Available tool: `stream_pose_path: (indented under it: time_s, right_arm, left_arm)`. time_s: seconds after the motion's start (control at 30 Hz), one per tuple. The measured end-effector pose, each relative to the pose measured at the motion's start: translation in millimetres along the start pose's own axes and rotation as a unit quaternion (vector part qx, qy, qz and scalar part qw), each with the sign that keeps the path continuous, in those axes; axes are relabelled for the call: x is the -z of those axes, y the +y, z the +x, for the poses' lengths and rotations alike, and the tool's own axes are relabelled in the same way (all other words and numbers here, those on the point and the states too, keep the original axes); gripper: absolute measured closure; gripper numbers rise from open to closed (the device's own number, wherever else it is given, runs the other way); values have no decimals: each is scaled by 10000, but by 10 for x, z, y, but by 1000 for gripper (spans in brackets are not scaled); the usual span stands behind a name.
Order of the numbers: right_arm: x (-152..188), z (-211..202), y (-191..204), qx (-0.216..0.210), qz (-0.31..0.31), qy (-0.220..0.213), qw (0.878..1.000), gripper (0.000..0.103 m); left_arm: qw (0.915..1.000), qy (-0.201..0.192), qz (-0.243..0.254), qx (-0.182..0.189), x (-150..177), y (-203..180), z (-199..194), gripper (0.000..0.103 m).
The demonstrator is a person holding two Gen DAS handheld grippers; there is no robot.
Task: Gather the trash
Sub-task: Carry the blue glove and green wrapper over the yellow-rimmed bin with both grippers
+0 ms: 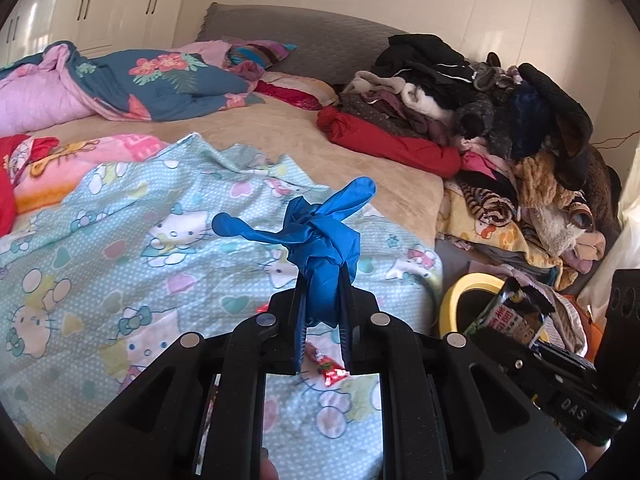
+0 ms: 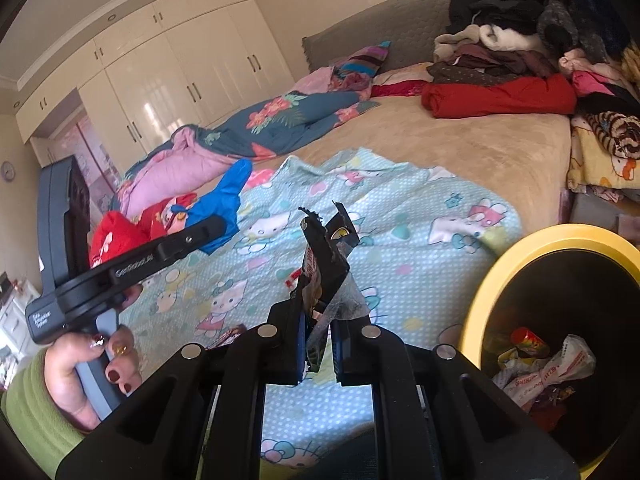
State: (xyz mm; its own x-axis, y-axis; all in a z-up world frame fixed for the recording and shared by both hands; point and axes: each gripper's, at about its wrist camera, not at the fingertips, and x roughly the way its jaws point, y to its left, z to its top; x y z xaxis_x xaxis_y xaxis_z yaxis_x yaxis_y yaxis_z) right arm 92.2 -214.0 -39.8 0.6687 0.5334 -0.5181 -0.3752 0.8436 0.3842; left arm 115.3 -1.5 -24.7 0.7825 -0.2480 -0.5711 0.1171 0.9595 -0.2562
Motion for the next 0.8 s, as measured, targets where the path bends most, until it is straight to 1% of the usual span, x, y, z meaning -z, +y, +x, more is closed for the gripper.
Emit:
stream_pose_path:
  time_s: [0.33, 0.8]
  right_arm:
    - [-70, -229, -299, 179, 260, -260, 9992, 93]
    - [-127, -460, -718, 518, 599, -516, 9955, 93]
  left_arm:
    - [9994, 47, 246, 231, 38, -340, 9, 95]
    - [9970, 171, 511, 548, 139, -675, 29, 95]
